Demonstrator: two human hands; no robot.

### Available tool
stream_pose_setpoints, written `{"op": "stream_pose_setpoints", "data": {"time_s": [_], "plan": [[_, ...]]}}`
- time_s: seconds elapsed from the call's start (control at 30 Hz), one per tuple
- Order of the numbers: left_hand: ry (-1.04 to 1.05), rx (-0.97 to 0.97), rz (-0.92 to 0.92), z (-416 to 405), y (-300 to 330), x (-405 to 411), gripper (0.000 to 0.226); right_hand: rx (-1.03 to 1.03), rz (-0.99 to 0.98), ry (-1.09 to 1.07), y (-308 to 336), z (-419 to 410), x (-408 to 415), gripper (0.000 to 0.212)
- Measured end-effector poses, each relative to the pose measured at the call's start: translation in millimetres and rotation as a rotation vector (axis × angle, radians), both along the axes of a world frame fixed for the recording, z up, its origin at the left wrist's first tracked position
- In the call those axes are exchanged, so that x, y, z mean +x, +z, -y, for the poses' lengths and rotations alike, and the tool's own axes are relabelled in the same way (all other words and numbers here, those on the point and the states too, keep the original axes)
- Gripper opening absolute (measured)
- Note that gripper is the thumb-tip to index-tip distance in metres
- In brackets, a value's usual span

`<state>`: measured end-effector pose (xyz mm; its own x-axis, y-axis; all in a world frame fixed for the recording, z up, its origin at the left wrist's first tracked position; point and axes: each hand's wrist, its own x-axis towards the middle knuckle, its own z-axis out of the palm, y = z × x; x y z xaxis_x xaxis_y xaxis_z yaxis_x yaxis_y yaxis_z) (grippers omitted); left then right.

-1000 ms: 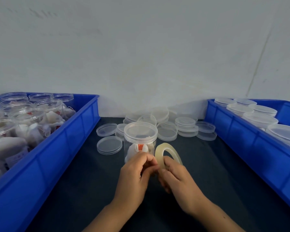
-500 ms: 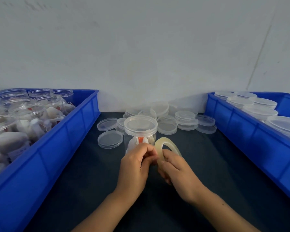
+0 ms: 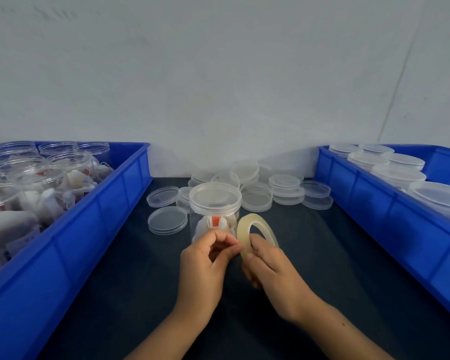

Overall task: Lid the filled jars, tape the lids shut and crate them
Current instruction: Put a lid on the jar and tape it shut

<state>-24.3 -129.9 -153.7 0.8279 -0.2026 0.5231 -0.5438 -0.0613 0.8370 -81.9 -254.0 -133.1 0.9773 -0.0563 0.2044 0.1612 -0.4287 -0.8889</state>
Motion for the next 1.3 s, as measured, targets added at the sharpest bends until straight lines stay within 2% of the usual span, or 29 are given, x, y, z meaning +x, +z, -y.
{"op": "stream_pose_setpoints", "data": {"time_s": [0.23,0.4,0.5,0.57,0.7,0.83,0.93,1.1,1.23,1.3], "plan": [[-0.007,0.177,0.167,-2.0,2.3,0.1,0.014,-0.053,0.001,0.044,4.7,1.8,-2.2,0.017],[0.014,0.281,0.261,-2.3,3.3,-2.4,0.032,-0.111,-0.021,0.024,9.5,4.6,-2.8,0.026],[0.023,0.282,0.293,-4.4,5.9,-4.4,0.036,-0.282,-0.012,-0.083,9.2,11.1,-2.5,0.034],[0.025,0.270,0.300,-4.5,6.8,-4.7,0.029,-0.365,-0.009,-0.136,9.7,12.7,-2.5,0.036],[0.033,0.179,0.251,-6.3,9.8,-1.1,0.012,-0.429,-0.031,-0.154,11.3,11.1,-2.6,0.036],[-0.055,0.100,0.170,-6.6,11.0,-1.7,0.020,-0.541,-0.019,-0.169,11.4,12.6,-0.7,0.035],[-0.013,0.126,0.218,-5.7,9.1,0.0,0.012,-0.621,-0.029,-0.131,10.4,15.6,0.7,0.032],[0.020,0.101,0.206,-10.2,12.6,4.6,0.022,-0.595,-0.107,0.012,13.2,24.0,1.1,0.029],[0.023,0.030,0.186,-13.1,18.6,5.0,0.042,-0.493,-0.011,0.105,17.5,30.1,0.1,0.044],[0.015,0.021,0.187,-12.9,19.1,3.7,0.050,-0.558,0.013,0.130,20.5,32.4,0.1,0.038]]}}
